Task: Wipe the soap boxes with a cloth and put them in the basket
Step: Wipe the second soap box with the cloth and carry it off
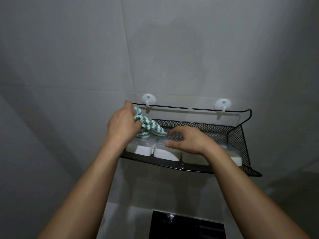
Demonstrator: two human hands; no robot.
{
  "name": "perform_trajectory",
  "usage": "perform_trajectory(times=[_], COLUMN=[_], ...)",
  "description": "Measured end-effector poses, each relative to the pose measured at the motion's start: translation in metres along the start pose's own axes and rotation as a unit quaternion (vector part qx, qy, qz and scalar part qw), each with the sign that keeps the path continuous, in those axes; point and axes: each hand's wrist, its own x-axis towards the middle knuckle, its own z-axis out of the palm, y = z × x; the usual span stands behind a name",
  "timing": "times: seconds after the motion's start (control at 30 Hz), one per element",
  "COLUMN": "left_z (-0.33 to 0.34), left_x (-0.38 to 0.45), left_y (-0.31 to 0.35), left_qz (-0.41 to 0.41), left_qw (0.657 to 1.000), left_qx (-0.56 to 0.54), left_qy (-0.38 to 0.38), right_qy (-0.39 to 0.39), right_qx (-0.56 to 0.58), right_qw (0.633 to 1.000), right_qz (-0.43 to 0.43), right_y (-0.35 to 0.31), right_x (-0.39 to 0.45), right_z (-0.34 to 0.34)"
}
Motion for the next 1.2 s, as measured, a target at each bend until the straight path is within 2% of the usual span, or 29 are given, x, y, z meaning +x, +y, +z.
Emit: perform_trajectory(times=[0.17,0.4,0.67,0.87,1.2], left_z=[-0.027,-0.047,-0.043,-0.039,-0.042], left_x=[-0.010,-0.015,-0.018,-0.020,-0.021], left_y=[-0.012,-0.023,-0.036,-0.037,-0.025], left_qz=[-0.022,-0.029,-0.072,-0.075,-0.103], left_qw=[0.997,0.997,0.995,0.993,0.967], left_qx=[-0.027,-0.033,-0.045,-0.088,-0.225], left_qy=[0.065,0.066,0.043,0.032,0.052], right_qy=[-0.063,-0.147,-0.037,0.087,0.165], right_qx=[0.000,-0.039,-0.048,-0.097,-0.042], right_qw=[0.997,0.985,0.981,0.970,0.945], right_qz=[-0.038,-0.083,-0.186,-0.206,-0.279], right_y=[-0.025,-0.067,-0.078,-0.082,-0.048], right_x=[0.027,0.039,0.005,-0.016,-0.046], right_z=[0.006,0.020,0.021,0.030,0.002])
